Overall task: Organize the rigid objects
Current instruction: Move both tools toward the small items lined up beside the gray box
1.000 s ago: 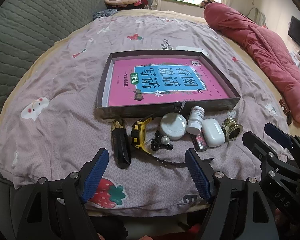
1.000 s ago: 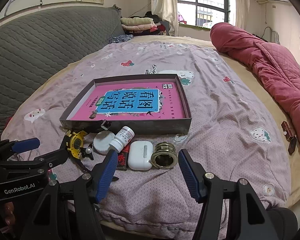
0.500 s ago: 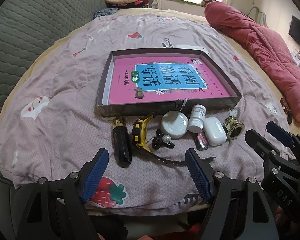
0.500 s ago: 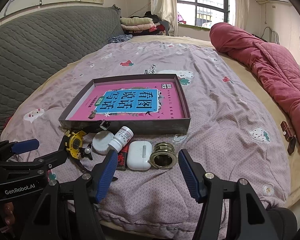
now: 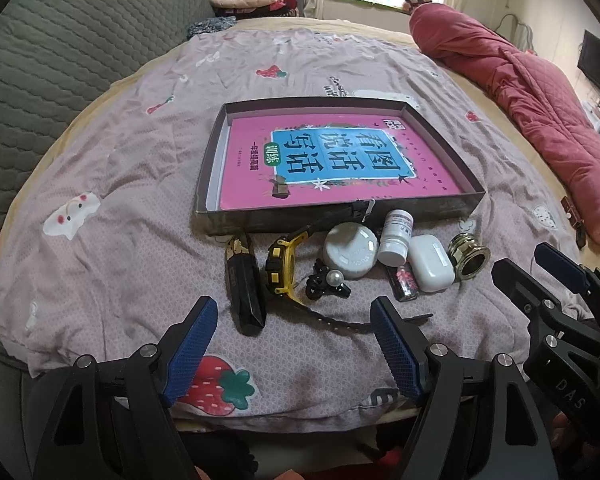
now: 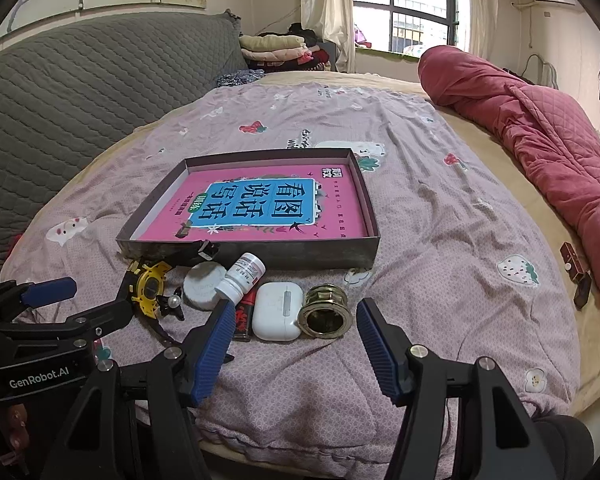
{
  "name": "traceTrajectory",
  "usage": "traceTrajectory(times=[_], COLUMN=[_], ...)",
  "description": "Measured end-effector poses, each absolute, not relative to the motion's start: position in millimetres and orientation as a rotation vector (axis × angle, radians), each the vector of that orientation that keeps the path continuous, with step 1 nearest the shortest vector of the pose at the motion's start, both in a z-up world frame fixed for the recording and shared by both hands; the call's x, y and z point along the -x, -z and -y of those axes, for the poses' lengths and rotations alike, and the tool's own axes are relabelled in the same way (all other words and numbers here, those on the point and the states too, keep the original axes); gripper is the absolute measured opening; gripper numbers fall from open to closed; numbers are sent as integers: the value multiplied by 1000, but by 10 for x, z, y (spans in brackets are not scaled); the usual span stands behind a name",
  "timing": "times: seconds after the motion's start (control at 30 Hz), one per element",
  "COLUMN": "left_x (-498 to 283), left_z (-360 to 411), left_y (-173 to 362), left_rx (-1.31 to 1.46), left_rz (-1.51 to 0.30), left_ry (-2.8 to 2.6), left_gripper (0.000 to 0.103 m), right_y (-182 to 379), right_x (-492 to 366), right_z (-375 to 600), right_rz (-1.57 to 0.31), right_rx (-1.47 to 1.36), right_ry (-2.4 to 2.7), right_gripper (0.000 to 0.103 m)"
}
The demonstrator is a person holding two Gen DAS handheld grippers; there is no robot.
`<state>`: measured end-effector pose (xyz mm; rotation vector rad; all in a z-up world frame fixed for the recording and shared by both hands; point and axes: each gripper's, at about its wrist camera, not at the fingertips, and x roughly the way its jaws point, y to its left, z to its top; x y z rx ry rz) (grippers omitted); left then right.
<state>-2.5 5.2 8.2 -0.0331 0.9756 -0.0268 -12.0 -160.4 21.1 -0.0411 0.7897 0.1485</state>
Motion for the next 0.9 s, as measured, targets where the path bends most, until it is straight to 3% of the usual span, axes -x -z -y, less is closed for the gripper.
traceTrajectory(times=[0.9], left_x=[-60], left_z=[-364], left_y=[-38], left_rx=[75], left_rz=[-971], left_ry=[-33], left_gripper=[80], right_y=[-163], right_x=[69], right_z=[1693], right_rz=[-798], right_rx=[26], right_ry=[-125], right_gripper=[62])
